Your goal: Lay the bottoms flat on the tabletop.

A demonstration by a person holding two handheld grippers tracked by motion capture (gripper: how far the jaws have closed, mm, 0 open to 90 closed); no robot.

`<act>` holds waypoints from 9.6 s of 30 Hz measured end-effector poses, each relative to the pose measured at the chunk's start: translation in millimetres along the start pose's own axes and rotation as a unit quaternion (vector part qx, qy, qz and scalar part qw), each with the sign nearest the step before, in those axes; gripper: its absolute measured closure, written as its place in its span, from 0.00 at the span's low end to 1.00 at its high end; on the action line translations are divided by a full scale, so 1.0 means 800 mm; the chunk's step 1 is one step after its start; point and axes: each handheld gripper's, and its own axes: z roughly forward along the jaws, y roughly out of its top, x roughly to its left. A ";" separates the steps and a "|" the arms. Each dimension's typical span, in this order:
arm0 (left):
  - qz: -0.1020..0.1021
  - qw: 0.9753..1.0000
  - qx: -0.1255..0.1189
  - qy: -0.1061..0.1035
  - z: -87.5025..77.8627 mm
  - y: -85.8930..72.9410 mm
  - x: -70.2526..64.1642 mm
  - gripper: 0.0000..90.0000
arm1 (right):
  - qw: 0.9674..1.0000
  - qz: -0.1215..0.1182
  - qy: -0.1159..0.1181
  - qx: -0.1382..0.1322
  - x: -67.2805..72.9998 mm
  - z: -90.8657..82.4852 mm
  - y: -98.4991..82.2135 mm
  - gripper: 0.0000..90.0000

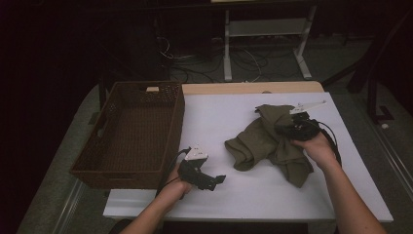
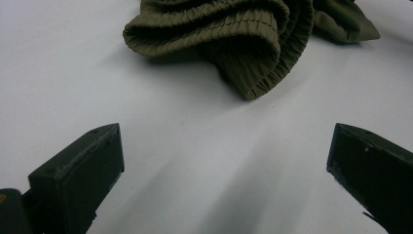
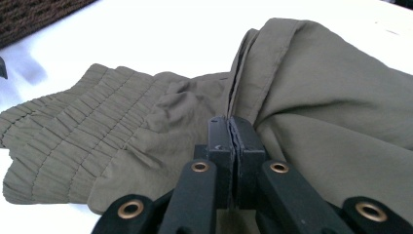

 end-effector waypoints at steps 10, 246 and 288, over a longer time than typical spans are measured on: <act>-0.002 1.000 -0.001 -0.001 0.000 0.000 0.000 0.00 | 1.000 0.013 -0.005 -0.013 -0.011 -0.014 -0.003 0.97; 0.070 0.997 0.021 0.018 0.072 0.044 -0.021 0.94 | 0.992 -0.060 0.108 0.021 0.090 -0.013 -0.089 0.42; 0.056 0.984 -0.009 0.169 0.103 0.142 0.117 0.96 | 0.990 -0.064 0.126 -0.002 0.098 -0.020 -0.085 0.42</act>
